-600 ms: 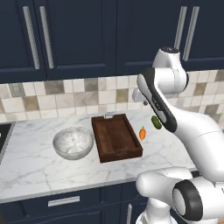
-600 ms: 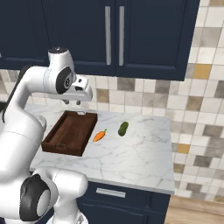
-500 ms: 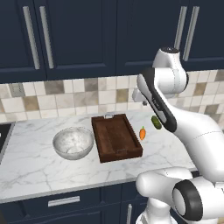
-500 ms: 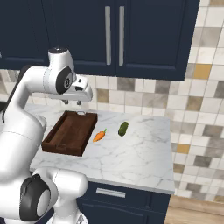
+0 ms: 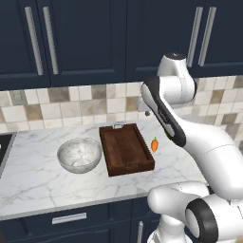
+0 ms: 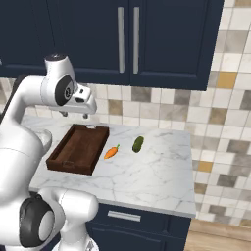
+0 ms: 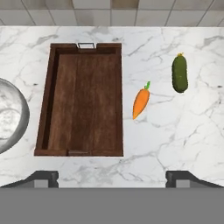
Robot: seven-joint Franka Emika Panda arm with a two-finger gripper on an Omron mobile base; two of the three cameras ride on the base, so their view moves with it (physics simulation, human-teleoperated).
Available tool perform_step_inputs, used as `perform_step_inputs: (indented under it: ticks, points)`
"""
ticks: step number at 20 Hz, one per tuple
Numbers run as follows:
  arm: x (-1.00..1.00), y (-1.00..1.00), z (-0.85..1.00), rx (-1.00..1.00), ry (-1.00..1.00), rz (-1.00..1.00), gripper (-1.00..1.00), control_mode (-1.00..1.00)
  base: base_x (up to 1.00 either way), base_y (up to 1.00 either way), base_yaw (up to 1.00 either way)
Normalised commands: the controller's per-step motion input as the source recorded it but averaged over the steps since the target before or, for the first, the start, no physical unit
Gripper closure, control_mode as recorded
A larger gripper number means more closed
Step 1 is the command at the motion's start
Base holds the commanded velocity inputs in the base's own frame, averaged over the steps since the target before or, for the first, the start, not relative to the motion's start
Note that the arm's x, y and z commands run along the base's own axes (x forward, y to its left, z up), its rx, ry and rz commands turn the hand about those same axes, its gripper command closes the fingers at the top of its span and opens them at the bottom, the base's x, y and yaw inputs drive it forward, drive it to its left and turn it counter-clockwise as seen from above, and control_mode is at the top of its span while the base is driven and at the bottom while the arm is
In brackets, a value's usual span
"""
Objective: Place the two vegetables and bowl onto the tray for setting up a vegetable dip station.
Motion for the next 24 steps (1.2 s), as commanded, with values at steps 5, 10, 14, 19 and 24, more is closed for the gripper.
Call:
perform_step_inputs:
  ticks: [5,10,14,19,24]
  points:
    - [-0.24,0.31,-0.03,0.00,-0.01,0.00,-1.00,-1.00,0.00,0.00,0.00]
    - [-0.17,0.49,-0.09,-0.03,-0.12,0.00,-1.00,-1.00,0.00,0.00,0.00]
    - [-0.08,0.57,-0.12,-0.10,-0.15,-0.01,-1.00,-1.00,0.00,0.00,0.00]
    - [0.00,0.52,-0.09,-0.09,-0.04,-0.04,-1.00,-1.00,0.00,0.00,0.00]
    - [0.00,0.54,-0.03,-0.01,0.00,0.00,-1.00,-1.00,0.00,0.00,0.00]
